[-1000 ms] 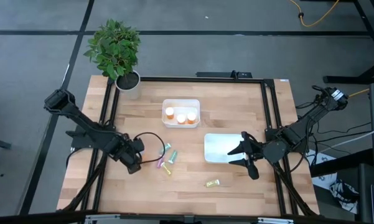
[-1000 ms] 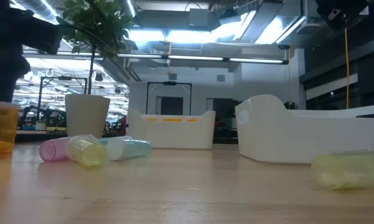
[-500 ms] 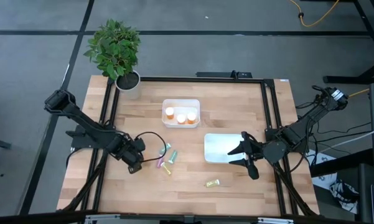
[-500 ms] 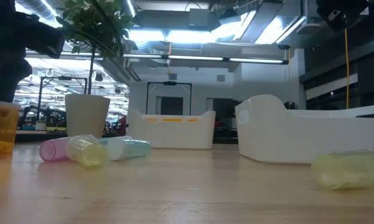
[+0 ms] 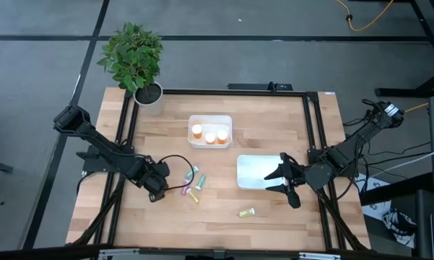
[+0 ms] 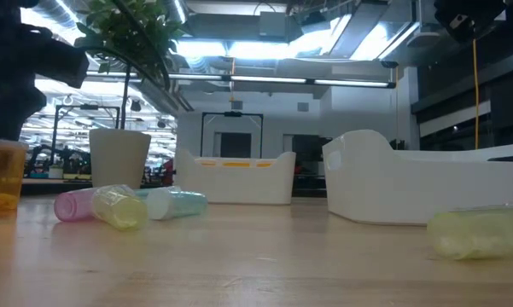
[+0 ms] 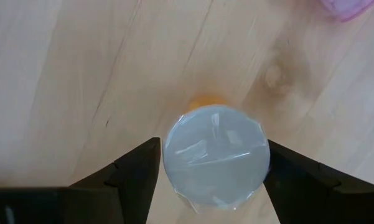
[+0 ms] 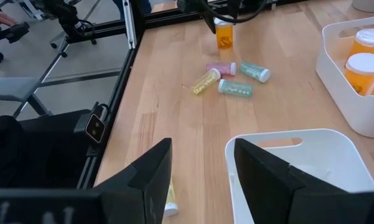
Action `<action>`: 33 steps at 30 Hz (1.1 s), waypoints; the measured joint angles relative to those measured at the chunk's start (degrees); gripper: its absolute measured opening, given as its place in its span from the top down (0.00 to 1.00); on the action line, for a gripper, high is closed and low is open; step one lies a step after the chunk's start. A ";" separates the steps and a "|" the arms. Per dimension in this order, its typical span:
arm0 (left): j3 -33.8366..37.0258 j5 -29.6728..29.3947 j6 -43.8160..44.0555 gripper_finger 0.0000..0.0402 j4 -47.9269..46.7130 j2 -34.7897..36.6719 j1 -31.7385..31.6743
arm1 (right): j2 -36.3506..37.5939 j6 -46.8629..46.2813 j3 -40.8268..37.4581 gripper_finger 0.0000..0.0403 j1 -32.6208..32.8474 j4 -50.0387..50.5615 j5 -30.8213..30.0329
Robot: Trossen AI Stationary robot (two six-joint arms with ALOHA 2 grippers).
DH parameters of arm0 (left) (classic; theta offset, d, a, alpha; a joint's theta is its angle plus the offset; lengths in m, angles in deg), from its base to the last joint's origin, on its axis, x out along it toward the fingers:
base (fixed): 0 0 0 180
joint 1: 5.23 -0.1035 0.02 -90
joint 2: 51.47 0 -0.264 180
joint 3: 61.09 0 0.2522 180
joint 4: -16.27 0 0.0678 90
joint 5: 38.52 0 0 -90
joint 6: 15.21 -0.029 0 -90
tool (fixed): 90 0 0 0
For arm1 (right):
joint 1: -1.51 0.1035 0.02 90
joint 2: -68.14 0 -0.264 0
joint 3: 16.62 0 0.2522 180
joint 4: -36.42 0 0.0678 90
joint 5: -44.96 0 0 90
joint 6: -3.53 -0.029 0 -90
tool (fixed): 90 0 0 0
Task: Pick and place medicine bottles into bin by pill shape (circle, oval)
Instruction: Put the large orange pill bottle into the top white bin
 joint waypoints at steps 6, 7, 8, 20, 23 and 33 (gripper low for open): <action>0.00 -1.31 -0.02 0.37 2.04 0.00 0.00 | 0.00 -0.01 0.00 0.56 0.00 0.18 0.00; 0.00 -1.31 -0.02 0.37 2.01 0.00 0.00 | 0.00 -0.01 0.00 0.56 0.00 0.18 0.00; 0.00 -1.30 -0.02 0.37 2.01 0.00 0.00 | 0.00 -0.01 0.00 0.56 0.00 0.18 0.00; 0.00 -1.31 -0.02 0.37 1.97 0.00 0.00 | 0.00 -0.01 0.00 0.56 0.00 0.16 0.00; 0.00 -1.33 -0.02 0.37 1.97 0.00 0.00 | 0.00 -0.01 0.00 0.56 0.00 0.16 0.00; 0.00 -1.33 1.51 0.37 1.94 0.02 0.00 | 0.01 -0.01 0.00 0.56 0.01 0.13 0.01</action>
